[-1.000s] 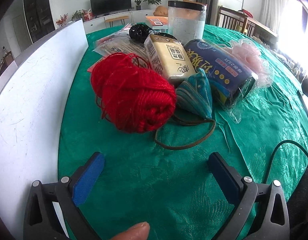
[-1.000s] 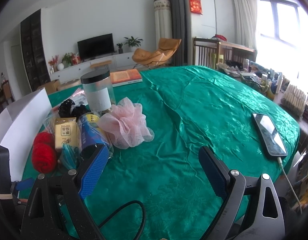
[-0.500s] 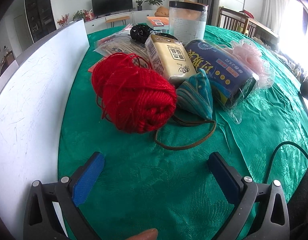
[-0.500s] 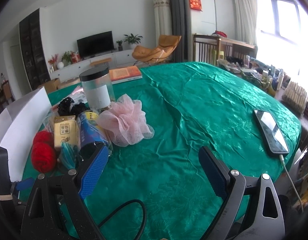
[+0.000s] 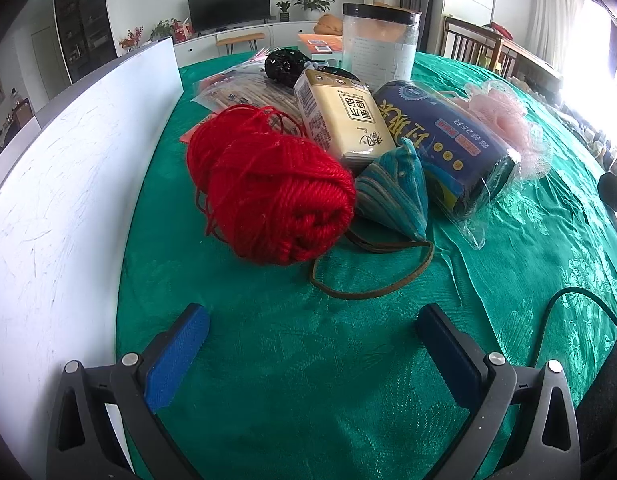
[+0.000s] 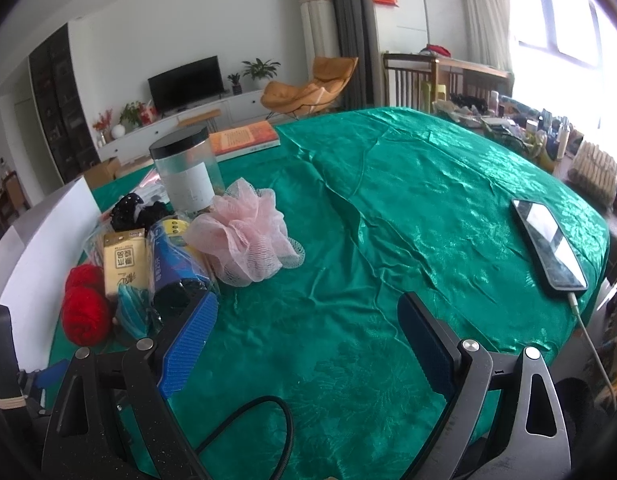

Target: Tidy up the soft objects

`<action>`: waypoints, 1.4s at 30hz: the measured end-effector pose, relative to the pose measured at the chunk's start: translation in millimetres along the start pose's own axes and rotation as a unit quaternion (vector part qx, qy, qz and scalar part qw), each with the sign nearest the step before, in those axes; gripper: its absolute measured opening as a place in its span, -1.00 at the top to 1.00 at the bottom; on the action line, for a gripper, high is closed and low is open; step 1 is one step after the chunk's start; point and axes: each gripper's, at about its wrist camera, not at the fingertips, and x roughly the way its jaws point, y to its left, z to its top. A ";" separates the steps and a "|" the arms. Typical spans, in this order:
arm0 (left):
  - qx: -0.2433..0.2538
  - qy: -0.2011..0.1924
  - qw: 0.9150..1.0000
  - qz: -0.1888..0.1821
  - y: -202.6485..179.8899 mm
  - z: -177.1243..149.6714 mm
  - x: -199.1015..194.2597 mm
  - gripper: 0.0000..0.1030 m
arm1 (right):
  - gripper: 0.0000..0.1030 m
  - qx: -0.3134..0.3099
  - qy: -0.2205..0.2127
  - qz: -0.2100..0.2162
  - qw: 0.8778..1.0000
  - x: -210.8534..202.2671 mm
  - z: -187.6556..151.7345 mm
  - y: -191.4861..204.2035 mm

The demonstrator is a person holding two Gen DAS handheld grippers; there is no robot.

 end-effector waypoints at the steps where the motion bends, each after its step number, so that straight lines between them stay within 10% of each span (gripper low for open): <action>1: 0.000 0.000 1.000 0.000 0.0 0.0 0.0 -1.00 | -0.81 0.000 0.001 0.000 1.000 -0.1 -0.1 0.3; 42: 0.001 -0.001 1.000 0.001 -0.5 -0.4 0.5 -1.00 | -0.81 0.014 0.014 0.005 1.000 18.6 1.9 -18.0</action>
